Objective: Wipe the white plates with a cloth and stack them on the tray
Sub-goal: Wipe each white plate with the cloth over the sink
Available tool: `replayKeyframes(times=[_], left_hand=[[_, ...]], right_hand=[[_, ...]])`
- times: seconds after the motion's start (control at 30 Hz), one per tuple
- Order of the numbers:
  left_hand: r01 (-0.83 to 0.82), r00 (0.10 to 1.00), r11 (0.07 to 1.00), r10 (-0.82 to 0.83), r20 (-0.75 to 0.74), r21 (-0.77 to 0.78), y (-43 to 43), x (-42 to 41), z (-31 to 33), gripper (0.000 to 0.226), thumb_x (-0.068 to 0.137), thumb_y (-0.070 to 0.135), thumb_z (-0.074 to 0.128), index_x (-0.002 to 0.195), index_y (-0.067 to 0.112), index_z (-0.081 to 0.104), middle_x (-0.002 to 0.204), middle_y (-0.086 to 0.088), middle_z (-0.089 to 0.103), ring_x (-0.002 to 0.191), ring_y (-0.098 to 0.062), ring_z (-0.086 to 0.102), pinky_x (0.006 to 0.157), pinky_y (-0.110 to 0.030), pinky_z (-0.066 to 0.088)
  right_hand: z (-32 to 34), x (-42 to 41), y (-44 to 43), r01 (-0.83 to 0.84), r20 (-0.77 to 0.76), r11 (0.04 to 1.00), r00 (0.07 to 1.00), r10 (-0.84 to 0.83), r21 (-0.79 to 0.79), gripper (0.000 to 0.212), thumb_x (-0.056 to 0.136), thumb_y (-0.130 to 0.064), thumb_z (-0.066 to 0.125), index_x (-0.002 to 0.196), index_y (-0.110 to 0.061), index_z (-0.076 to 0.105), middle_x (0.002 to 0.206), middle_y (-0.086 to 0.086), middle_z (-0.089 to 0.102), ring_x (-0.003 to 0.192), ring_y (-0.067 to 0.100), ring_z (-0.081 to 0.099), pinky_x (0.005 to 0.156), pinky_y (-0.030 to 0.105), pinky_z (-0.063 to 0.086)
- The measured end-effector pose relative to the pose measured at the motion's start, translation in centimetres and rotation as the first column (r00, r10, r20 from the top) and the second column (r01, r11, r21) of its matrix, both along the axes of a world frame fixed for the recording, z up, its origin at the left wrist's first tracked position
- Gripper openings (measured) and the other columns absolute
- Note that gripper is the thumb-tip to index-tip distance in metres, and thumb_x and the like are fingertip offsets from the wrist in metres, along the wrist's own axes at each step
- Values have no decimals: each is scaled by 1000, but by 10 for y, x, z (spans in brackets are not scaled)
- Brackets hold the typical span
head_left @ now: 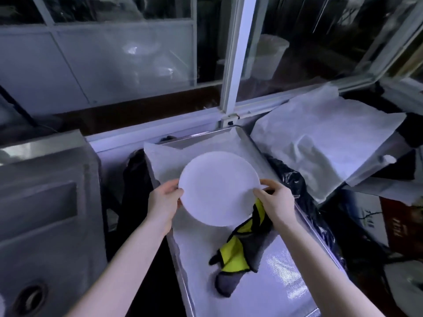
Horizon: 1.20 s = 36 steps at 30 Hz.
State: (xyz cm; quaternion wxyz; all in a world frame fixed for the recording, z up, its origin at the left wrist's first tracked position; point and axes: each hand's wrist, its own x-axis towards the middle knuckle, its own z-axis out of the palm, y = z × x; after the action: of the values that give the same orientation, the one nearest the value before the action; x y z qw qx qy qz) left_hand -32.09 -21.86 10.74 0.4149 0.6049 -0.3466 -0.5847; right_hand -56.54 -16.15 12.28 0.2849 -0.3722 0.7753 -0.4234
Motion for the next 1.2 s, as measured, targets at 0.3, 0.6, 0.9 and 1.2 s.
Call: replayKeyframes(times=[0.3, 0.6, 0.9, 1.2], left_hand=[[-97, 980, 995, 89, 177, 34, -38, -36, -46, 41, 90, -10, 53, 100, 23, 74, 102, -1, 76, 101, -23, 70, 96, -40, 57], [-71, 899, 997, 72, 433, -19, -53, -49, -63, 38, 89, -2, 58, 98, 30, 77, 86, 12, 74, 91, -21, 70, 92, -42, 58], [38, 786, 994, 32, 617, -99, -53, -53, -64, 31, 93, 3, 60, 112, 21, 77, 94, -4, 72, 82, -11, 64, 72, -17, 47], [32, 863, 984, 61, 502, -174, -38, -33, -47, 28, 92, 12, 71, 118, 23, 70, 101, 0, 66, 81, 0, 61, 75, -7, 42]], right_hand=[[-49, -26, -62, -73, 5, 997, 997, 73, 31, 35, 80, -14, 63, 105, -35, 72, 72, -5, 68, 69, 11, 58, 59, 1, 37], [-76, -39, -84, -101, -58, 990, 993, 107, 101, 29, 81, -10, 60, 94, -31, 75, 47, -5, 37, 48, 11, 33, 48, 16, 33], [-80, -39, -86, -90, -61, 993, 994, 95, 73, 26, 81, -7, 59, 95, -21, 75, 53, -1, 34, 54, 15, 26, 51, 26, 29], [-44, -2, -60, -38, -38, 994, 999, 34, -100, 19, 85, -15, 68, 98, -29, 71, 83, -2, 61, 81, 9, 57, 70, 8, 36]])
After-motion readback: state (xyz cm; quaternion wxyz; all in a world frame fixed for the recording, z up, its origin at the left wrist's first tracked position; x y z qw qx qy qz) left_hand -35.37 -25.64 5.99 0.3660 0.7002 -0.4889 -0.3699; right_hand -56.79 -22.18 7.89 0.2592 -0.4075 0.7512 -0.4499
